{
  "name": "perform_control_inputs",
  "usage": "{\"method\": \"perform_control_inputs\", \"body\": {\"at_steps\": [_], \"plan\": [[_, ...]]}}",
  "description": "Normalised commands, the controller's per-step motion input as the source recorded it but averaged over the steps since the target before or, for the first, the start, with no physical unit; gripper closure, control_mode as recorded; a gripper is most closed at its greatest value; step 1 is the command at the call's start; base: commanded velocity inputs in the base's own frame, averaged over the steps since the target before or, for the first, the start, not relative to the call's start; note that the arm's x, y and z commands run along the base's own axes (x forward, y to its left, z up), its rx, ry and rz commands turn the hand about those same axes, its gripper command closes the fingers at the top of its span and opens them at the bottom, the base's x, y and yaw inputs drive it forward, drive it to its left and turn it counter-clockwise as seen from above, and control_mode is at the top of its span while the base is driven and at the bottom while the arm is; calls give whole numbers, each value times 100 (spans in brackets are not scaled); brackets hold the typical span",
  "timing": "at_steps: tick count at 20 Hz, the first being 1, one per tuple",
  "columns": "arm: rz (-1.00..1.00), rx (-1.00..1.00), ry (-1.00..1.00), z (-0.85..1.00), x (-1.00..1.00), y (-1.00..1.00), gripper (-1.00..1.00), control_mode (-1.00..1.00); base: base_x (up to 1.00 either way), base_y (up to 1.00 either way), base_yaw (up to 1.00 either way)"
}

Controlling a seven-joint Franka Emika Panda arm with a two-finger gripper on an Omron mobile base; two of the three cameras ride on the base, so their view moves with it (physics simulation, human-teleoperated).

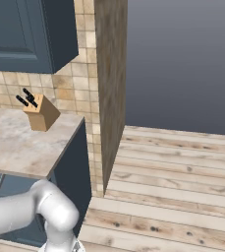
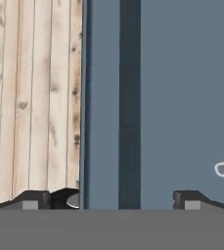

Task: Take the tongs from the drawer on the left and place them on the dining counter next to the tray containing the hot dog.

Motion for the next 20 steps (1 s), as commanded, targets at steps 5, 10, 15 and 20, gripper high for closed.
{"method": "perform_control_inputs", "body": {"at_steps": [5,10,15,20], "plan": [[0,-4,5,-37,-3,0,-100,-100,0,0,0],[0,-4,2,-28,-19,0,-100,-100,0,0,0],[0,-2,4,-5,-41,0,-100,-100,0,0,0],[0,0,10,0,-53,0,-100,-100,0,0,0]]}}
